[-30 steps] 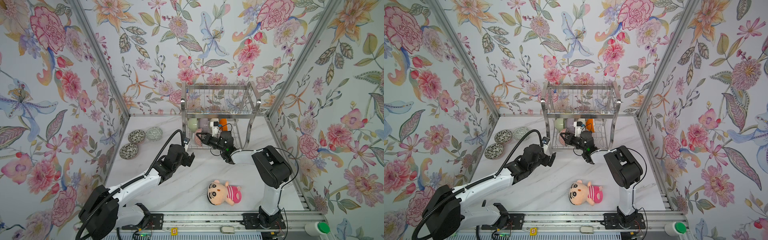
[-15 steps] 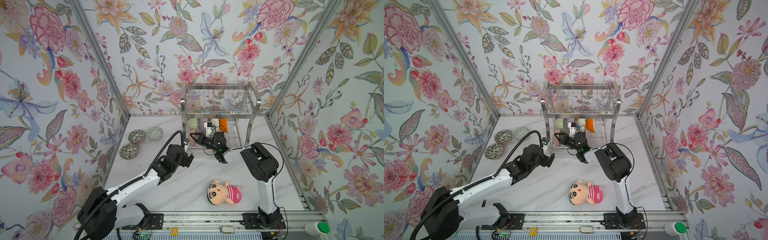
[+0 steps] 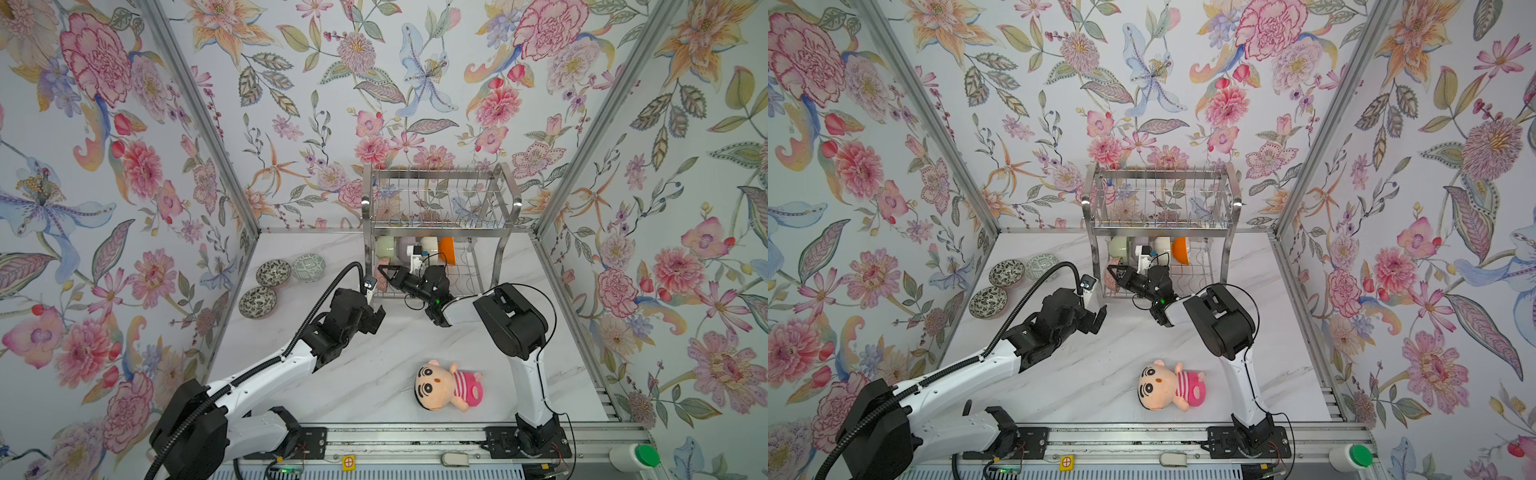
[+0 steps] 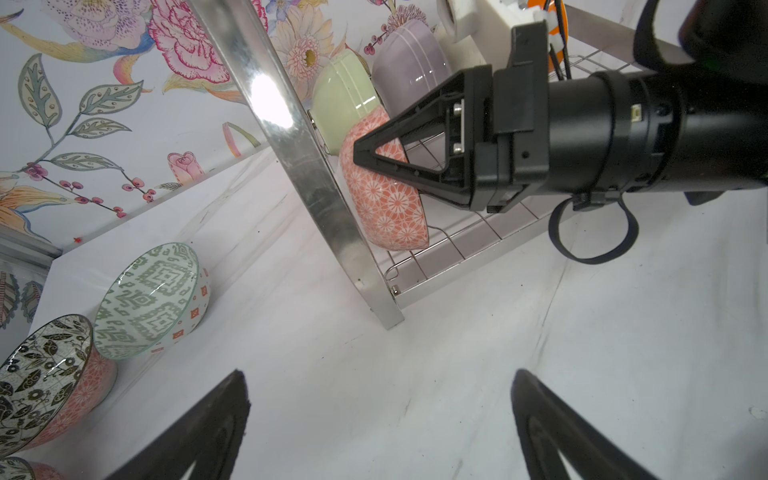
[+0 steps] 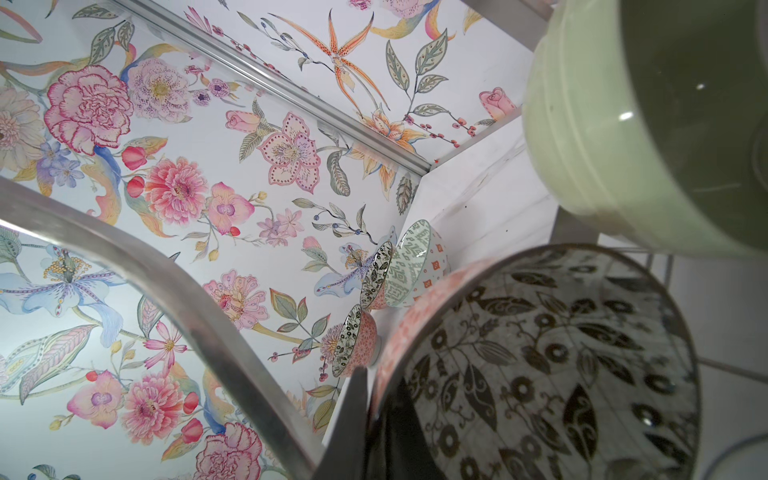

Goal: Load the bowls into the dish rack
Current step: 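Carry the black-leaf bowl into the rack beside the orange bowl with the right gripper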

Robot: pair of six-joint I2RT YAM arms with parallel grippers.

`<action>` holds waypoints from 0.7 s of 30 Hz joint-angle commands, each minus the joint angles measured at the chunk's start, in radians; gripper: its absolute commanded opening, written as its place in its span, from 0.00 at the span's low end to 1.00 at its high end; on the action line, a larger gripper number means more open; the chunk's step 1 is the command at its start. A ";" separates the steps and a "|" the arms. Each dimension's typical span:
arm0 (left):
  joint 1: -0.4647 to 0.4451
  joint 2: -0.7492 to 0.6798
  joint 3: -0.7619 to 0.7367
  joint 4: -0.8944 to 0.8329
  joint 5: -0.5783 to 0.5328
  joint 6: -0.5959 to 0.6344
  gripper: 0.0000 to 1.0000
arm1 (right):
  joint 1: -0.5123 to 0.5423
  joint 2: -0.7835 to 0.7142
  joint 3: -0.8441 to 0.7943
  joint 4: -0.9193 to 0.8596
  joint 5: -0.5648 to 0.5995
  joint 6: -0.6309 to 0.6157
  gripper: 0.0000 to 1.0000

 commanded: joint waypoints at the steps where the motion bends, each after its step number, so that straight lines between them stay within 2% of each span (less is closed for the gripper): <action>1: -0.012 -0.010 -0.011 -0.021 -0.017 0.015 0.99 | 0.001 -0.004 -0.003 0.062 0.011 -0.014 0.00; 10: -0.010 -0.006 -0.003 -0.023 -0.013 0.008 0.99 | -0.015 -0.026 -0.042 0.045 0.011 -0.032 0.01; 21: -0.012 -0.019 0.004 -0.046 -0.024 0.008 1.00 | -0.015 -0.053 -0.045 -0.002 0.013 -0.066 0.13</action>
